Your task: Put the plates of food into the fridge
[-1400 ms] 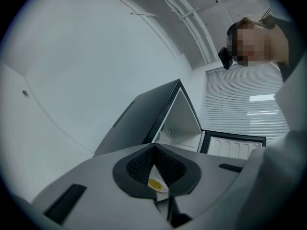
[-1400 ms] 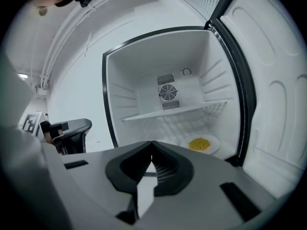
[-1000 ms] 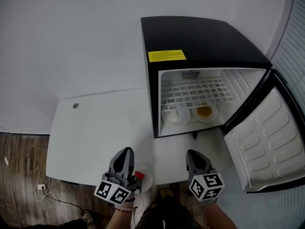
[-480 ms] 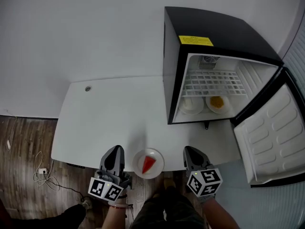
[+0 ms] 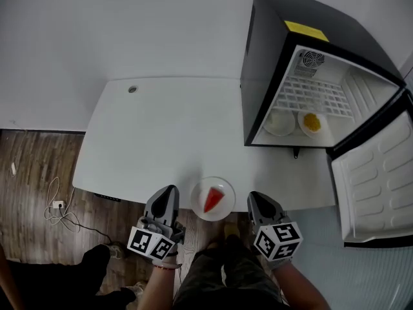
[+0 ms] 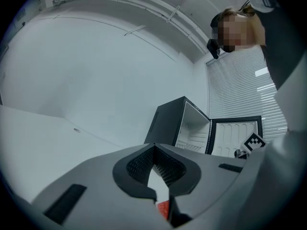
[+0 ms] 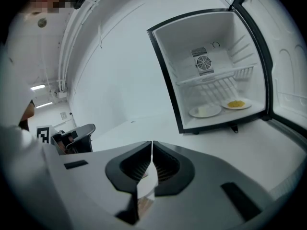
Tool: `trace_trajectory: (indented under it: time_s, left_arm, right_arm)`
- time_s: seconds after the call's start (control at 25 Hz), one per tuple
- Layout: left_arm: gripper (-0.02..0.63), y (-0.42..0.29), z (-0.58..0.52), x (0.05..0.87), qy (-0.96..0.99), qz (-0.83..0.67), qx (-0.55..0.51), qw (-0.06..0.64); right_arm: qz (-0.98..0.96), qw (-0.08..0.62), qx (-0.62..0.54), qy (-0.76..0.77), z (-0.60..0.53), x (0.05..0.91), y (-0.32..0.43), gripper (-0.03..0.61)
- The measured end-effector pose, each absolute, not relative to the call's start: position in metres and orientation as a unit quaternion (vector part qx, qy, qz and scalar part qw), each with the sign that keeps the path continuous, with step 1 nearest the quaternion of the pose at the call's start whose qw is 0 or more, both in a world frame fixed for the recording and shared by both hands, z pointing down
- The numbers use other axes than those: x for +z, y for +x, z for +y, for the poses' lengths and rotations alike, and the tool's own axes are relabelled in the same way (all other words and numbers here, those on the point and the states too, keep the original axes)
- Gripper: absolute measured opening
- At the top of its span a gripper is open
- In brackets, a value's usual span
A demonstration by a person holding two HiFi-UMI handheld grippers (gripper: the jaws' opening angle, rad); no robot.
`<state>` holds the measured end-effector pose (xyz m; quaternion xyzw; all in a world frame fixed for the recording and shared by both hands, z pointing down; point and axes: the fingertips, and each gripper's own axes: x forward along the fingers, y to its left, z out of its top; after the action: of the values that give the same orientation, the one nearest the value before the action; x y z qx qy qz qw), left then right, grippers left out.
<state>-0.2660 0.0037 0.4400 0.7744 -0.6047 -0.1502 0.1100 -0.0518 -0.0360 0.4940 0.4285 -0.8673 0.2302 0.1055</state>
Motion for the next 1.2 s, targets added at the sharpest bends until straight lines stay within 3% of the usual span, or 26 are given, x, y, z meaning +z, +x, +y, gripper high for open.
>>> trace_trajectory:
  time_s: [0.28, 0.4, 0.76, 1.2]
  left_arm:
    - [0.006, -0.27, 0.015, 0.464, 0.772, -0.607, -0.142, 0.129]
    - [0.006, -0.274, 0.018, 0.471, 0.769, -0.61, -0.137, 0.132]
    - [0.006, -0.28, 0.03, 0.487, 0.757, -0.624, -0.129, 0.146]
    - [0.006, -0.283, 0.041, 0.498, 0.746, -0.634, -0.128, 0.162]
  right_arm:
    - [-0.834, 0.136, 0.348, 0.406, 0.016, 0.56, -0.062, 0.017]
    - [-0.802, 0.128, 0.44, 0.383, 0.038, 0.59, -0.071, 0.099]
    - [-0.688, 0.012, 0.653, 0.317, 0.042, 0.628, -0.106, 0.124]
    - [-0.581, -0.109, 0.755, 0.285, 0.026, 0.64, -0.124, 0.123]
